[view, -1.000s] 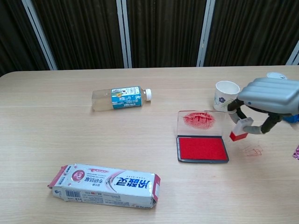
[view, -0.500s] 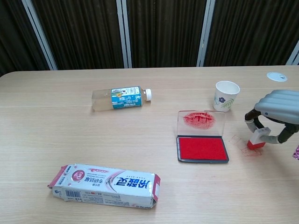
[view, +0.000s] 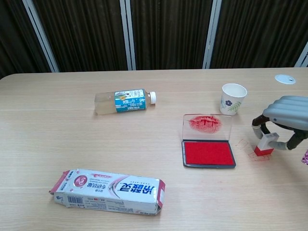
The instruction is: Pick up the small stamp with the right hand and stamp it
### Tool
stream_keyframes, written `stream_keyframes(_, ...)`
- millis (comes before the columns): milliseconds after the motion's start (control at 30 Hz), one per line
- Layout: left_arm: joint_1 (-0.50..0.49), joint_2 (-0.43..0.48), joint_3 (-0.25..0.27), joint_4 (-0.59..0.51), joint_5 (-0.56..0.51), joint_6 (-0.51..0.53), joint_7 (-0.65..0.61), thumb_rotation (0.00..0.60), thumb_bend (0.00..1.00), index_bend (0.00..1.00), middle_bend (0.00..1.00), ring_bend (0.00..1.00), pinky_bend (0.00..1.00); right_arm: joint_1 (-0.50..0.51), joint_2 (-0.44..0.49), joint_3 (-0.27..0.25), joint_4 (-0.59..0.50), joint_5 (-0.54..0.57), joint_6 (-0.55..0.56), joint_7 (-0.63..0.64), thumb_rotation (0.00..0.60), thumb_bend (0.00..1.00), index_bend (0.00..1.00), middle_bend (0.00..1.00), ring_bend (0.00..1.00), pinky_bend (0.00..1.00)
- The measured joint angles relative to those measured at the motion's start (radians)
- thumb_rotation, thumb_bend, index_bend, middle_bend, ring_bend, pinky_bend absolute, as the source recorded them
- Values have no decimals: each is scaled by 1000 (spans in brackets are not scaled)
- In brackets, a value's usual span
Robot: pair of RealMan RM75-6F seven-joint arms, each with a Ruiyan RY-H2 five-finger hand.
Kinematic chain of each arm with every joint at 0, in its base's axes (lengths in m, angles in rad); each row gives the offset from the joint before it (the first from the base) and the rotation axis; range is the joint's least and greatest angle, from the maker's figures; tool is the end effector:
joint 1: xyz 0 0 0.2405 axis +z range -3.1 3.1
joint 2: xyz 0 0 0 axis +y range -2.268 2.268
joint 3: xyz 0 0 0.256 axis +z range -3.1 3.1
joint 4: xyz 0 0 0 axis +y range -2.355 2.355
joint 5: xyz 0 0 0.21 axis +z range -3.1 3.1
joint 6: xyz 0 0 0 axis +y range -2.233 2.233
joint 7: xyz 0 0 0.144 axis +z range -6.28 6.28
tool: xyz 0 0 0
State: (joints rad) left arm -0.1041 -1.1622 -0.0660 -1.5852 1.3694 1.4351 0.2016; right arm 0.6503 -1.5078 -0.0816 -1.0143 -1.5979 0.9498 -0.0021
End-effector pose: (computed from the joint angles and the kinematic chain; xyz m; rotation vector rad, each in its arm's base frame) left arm -0.3276 0.1897 0.1502 -1.3657 -0.8404 -0.6970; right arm -0.2792 -0.3333 0.0069 2.1337 -0.6072 0.6023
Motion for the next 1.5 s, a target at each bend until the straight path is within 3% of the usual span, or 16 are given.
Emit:
stream_keyframes(267,-1,-1,1,-1,4,0,2,600,0,0,0,0,0,-7,5,-2,-7,-9,13,4,600,308,379,448,813,1000)
stream_keyframes(600,1,5,4,-8,13,4,-7,600,0,0,0,0,0,-19,42,6,-65,-9,43,7,600,283,304,329,814,1000)
stream_keyframes(800,7,20,8,-21,30,16,-33,600,0,0,0,0,0,-65,127,11,-179,-23,172,14,600,227,259,307,814,1000)
stream_keyframes(1033,19,45,18,-39,66,40,-70,600,0,0,0,0,0,-196,243,20,-320,-41,444,45,600,121,219,281,789,997)
stream_keyframes(1233,30,58,26,-40,92,65,-92,600,0,0,0,0,0,-341,307,30,-404,-43,648,100,600,0,158,189,548,756)
stream_keyframes(1400,44,54,34,-19,125,101,-99,600,0,0,0,0,0,-421,331,29,-450,-31,711,114,600,0,16,12,130,307)
stream_keyframes(1500,54,48,38,-8,153,131,-104,600,0,0,0,0,0,-447,340,29,-469,-18,717,73,600,0,0,0,73,251)
